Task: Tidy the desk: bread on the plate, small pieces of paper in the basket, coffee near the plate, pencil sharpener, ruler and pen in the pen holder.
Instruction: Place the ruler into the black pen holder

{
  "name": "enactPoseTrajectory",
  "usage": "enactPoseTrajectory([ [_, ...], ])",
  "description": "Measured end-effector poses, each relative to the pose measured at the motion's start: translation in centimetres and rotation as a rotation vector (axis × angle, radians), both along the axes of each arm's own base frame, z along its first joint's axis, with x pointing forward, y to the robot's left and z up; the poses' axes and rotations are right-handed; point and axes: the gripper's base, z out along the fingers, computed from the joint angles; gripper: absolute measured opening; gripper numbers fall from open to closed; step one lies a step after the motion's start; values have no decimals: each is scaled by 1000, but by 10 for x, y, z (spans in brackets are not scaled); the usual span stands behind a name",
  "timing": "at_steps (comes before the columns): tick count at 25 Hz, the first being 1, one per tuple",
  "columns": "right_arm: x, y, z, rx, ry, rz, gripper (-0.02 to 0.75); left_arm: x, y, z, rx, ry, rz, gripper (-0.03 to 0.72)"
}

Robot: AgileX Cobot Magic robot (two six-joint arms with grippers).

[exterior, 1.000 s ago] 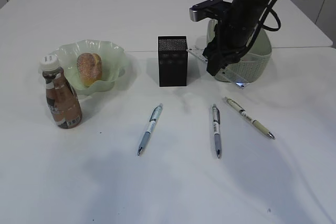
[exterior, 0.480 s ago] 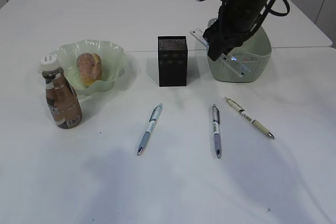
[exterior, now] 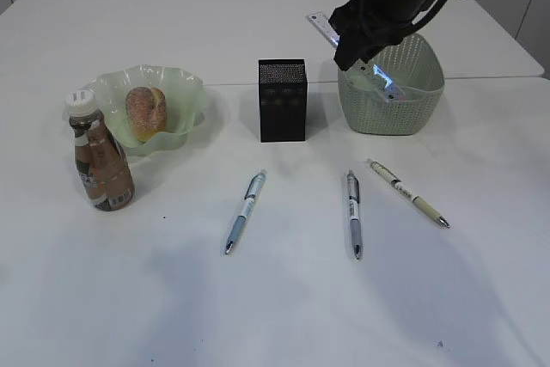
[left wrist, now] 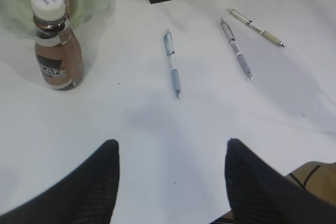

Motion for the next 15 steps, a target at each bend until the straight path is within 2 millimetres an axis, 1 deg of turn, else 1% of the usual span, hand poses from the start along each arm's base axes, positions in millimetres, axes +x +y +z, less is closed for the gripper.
enactPoseTrajectory([
  [1, -1, 0, 3, 5, -2, -1, 302, 0, 0, 1, -5, -5, 2, 448],
  [6, 1, 0, 4, 12, -29, -9, 302, 1, -1, 2, -17, -20, 6, 448],
  [15, 16, 2, 12, 55, -205, -52, 302, 3, -1, 4, -31, -48, 15, 448],
])
